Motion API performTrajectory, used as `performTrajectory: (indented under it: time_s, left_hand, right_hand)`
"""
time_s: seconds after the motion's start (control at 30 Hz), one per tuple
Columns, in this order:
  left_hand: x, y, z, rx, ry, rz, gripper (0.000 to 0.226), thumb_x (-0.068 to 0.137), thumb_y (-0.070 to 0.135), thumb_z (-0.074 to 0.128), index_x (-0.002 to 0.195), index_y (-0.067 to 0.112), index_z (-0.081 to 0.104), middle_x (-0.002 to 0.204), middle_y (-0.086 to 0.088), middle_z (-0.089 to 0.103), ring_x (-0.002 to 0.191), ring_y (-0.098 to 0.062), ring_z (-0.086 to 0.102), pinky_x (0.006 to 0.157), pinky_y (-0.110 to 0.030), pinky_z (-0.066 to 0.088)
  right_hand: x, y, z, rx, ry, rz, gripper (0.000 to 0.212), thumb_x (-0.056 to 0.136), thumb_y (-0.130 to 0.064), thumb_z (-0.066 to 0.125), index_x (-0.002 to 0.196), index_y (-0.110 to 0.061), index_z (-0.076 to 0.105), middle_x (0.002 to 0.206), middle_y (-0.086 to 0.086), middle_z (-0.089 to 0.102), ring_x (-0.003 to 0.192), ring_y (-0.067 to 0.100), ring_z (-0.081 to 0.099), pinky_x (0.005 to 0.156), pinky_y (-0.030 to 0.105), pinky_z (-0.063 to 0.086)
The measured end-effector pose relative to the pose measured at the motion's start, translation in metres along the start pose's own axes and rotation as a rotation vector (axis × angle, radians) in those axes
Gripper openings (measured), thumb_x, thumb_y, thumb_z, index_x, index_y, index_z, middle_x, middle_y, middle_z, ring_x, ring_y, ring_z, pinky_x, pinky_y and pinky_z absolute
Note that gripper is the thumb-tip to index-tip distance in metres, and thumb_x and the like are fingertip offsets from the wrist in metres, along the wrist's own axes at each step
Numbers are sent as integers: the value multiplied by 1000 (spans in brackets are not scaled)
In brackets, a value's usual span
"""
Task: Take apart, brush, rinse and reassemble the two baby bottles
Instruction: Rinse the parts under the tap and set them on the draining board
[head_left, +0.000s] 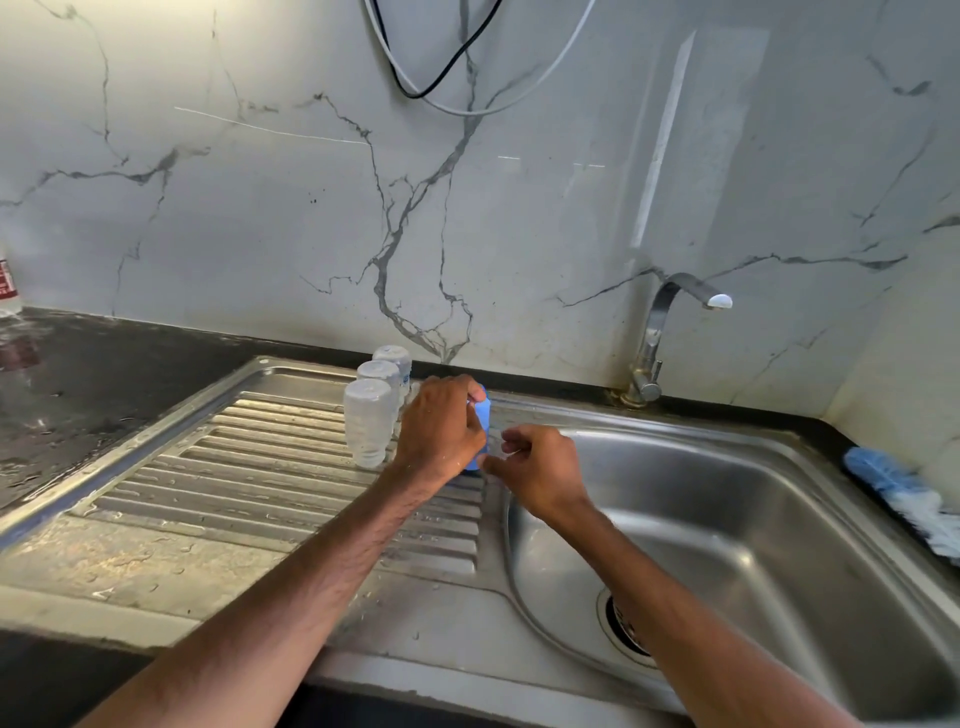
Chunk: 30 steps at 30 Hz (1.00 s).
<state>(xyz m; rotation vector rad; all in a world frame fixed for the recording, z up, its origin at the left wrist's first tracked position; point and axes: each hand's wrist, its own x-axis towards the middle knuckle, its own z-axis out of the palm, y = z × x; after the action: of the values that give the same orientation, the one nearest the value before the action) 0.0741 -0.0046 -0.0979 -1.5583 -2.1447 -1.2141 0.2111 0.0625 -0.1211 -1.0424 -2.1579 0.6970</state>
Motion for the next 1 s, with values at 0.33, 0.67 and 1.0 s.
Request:
performTrajectory:
  time_s: [0.33,0.67,1.0]
  left_hand:
    - [-66,86,-8,-20,-190,165,25,83,-2,62,100,12,73,102,-5,73,102,-24,64,87,-35,49]
    - [-106,132,0,146,-386,221,23,81,3,67,99,17,74,101,3,75,98,-16,68,91,-36,56]
    - [-55,115,55,275,-406,271,22,76,9,66,98,10,71,98,-14,72,97,-35,67,73,-40,54]
  right_hand:
    - [-84,23,-109,-175,9,122,14,89,-31,80,85,-18,76,83,-4,74,86,14,71,72,24,49]
    - [-112,34,-142,-148,-125,149,8,92,-23,78,84,-20,79,74,-10,72,65,3,66,63,19,51]
    - [-56,55,-108,-176,-170,124,13,93,-16,70,90,-14,83,67,1,69,70,16,66,68,28,52]
